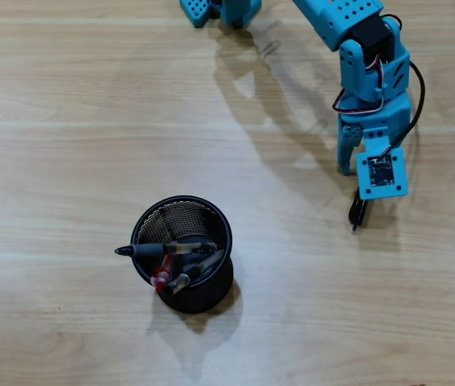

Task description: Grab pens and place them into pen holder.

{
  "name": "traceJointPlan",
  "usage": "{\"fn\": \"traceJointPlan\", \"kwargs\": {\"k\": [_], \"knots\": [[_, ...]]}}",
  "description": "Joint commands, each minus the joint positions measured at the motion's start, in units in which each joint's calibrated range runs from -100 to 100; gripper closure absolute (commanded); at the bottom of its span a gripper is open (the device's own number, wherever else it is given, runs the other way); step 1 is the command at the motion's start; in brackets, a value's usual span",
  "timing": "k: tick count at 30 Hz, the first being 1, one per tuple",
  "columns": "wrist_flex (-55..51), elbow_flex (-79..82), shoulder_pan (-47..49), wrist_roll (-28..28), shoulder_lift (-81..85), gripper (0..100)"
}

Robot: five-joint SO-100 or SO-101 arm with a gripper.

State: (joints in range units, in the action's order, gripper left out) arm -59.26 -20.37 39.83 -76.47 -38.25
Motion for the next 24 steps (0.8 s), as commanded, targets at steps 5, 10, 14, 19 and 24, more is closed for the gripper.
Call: {"fn": "traceJointPlan", "kwargs": {"k": [5, 10, 14, 19, 24], "knots": [[-0.02, 0.5, 1.71, -0.93, 0.08, 87], [-0.02, 0.5, 1.8, -0.98, 0.08, 96], [-0.02, 0.5, 1.98, -2.45, 0.08, 98], [-0.02, 0.5, 2.52, -2.6, 0.08, 98], [-0.11, 0.32, 2.16, -2.09, 0.83, 98]]}}
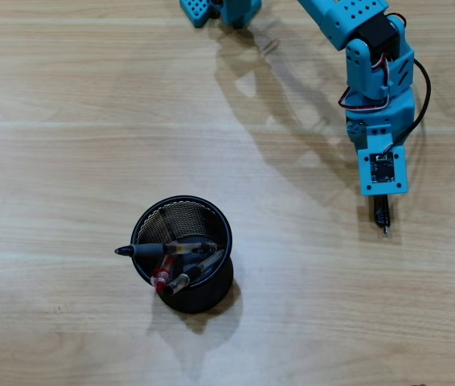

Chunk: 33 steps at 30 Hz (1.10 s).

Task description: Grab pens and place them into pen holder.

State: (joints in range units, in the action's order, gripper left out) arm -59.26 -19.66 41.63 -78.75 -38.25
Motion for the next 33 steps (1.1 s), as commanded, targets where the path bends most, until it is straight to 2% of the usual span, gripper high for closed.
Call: {"fn": "traceJointPlan", "kwargs": {"k": [1, 5, 9, 25, 33], "knots": [[-0.71, -0.84, 0.26, 0.19, 0.92, 98], [-0.88, -0.93, -0.01, 0.44, 3.69, 98], [-4.93, -1.02, -1.73, 4.2, 8.14, 98], [-37.9, -0.12, -8.81, 7.3, 34.43, 98], [-38.85, 6.73, -13.63, 11.62, 43.92, 98]]}}
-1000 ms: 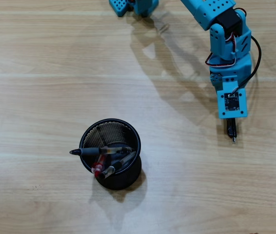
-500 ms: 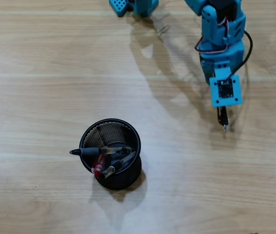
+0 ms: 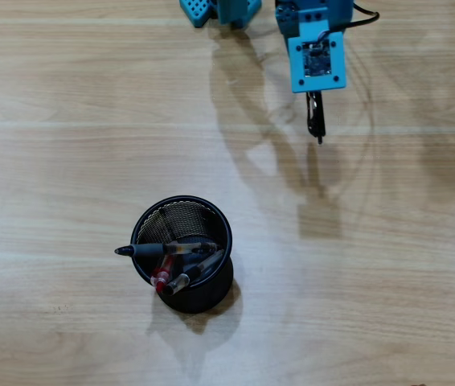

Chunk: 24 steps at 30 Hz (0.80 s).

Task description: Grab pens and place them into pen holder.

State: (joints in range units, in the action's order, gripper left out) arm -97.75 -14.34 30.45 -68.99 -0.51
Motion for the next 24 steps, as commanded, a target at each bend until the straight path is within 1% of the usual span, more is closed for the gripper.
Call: {"fn": "traceJointPlan", "kwargs": {"k": [1, 7, 9, 14, 15, 21, 24], "knots": [[-0.36, 2.03, -3.17, 2.41, 7.19, 98], [-0.1, 2.03, -8.7, 8.51, 13.65, 98], [2.23, 2.03, -10.7, 10.8, 16.01, 98], [14.2, 2.03, -14.79, 18.01, 19.53, 98], [19.71, 2.03, -15.88, 20.4, 20.04, 98], [32.62, 2.12, -18.15, 24.41, 20.04, 98], [40.28, 2.84, -19.6, 24.82, 19.7, 98]]}}
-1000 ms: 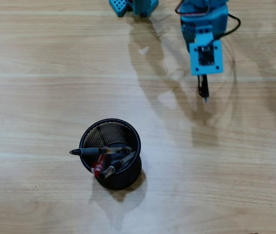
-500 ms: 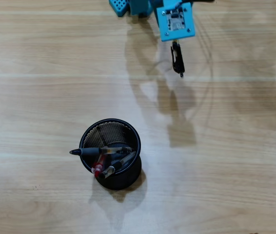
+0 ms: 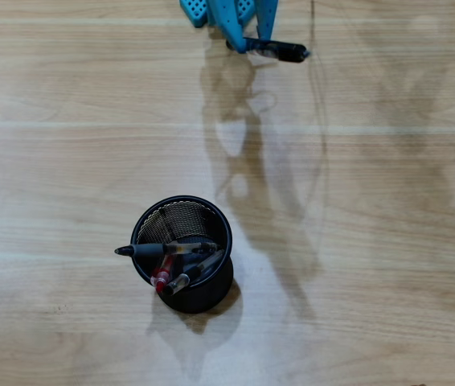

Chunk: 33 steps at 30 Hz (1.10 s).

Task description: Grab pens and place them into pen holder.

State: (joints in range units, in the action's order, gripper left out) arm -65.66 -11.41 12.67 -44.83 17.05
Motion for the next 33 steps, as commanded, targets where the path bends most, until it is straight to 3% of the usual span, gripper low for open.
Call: {"fn": "traceJointPlan", "kwargs": {"k": [1, 11, 16, 27, 33], "knots": [[10.0, 0.1, -2.19, 0.66, 2.06, 98], [34.71, 3.07, -5.64, 0.1, -6.0, 98], [44.87, 5.32, -5.82, -3.45, -11.04, 98], [75.52, 20.1, -8.63, -6.76, -19.27, 98], [86.62, 25.96, -11.99, -6.81, -21.63, 98]]}}
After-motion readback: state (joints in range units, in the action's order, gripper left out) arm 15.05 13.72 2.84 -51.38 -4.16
